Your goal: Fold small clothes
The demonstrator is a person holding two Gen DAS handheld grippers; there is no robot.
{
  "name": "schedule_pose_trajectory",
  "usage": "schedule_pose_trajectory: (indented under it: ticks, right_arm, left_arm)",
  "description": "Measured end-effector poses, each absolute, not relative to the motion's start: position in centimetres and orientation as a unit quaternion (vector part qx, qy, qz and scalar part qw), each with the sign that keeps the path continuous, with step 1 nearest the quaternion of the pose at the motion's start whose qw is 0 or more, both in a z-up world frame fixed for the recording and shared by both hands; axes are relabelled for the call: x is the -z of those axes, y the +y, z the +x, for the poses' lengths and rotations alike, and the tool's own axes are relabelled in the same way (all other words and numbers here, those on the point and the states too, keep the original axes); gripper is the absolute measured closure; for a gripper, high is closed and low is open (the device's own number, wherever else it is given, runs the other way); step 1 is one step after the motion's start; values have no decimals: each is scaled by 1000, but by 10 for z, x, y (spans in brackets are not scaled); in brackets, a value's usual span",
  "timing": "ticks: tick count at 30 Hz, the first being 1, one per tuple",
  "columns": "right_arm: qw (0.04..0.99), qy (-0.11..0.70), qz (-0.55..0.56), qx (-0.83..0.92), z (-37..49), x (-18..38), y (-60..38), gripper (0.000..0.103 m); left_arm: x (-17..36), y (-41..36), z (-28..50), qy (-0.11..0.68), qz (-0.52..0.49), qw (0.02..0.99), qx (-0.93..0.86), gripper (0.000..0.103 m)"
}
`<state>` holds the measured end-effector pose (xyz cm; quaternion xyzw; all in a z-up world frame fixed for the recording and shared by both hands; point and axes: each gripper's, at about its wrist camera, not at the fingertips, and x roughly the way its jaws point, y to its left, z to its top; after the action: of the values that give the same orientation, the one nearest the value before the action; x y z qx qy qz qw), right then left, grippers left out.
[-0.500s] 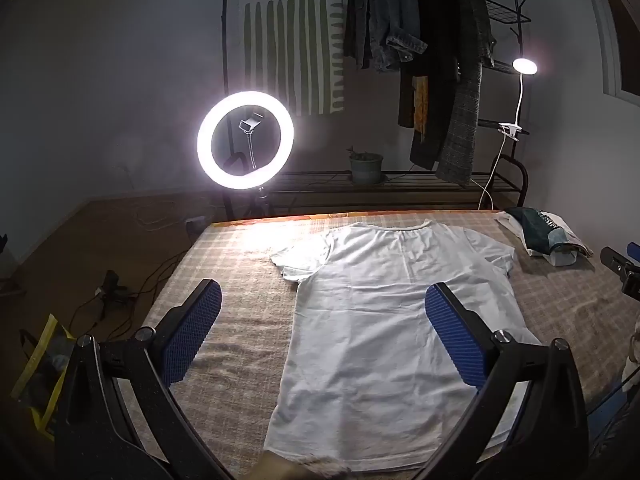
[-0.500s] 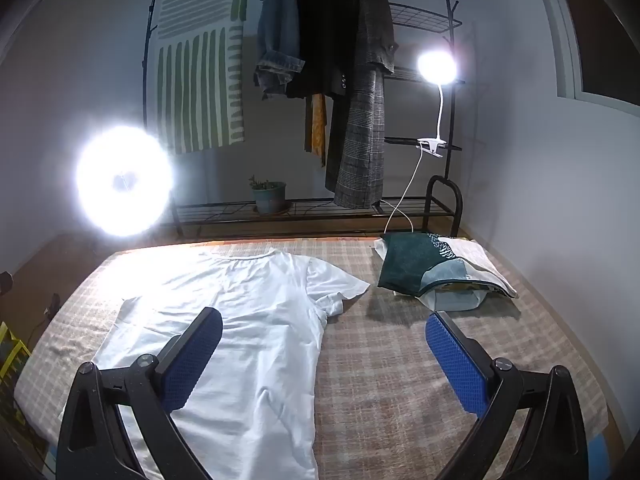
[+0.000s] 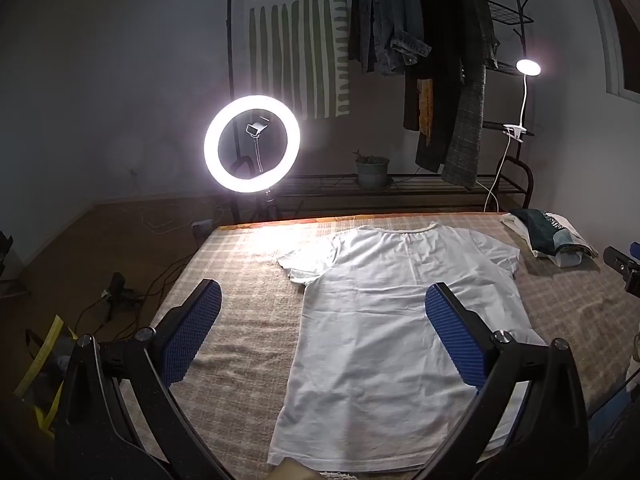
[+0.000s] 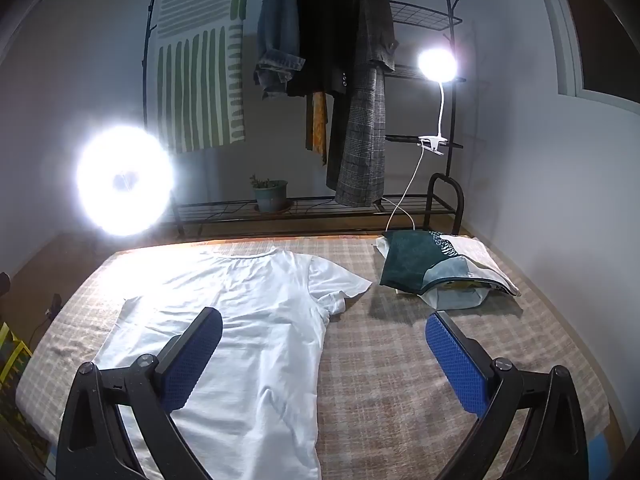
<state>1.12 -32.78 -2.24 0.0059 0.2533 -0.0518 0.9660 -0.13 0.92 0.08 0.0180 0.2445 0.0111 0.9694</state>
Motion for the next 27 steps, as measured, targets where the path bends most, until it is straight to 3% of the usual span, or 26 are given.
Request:
schedule_pose_trajectory:
  ticks: [27]
  right_arm:
    - [966,255,9,52,13,23,-328,0]
  left_arm:
    - [0,5,-4,243,20,970,-11,0]
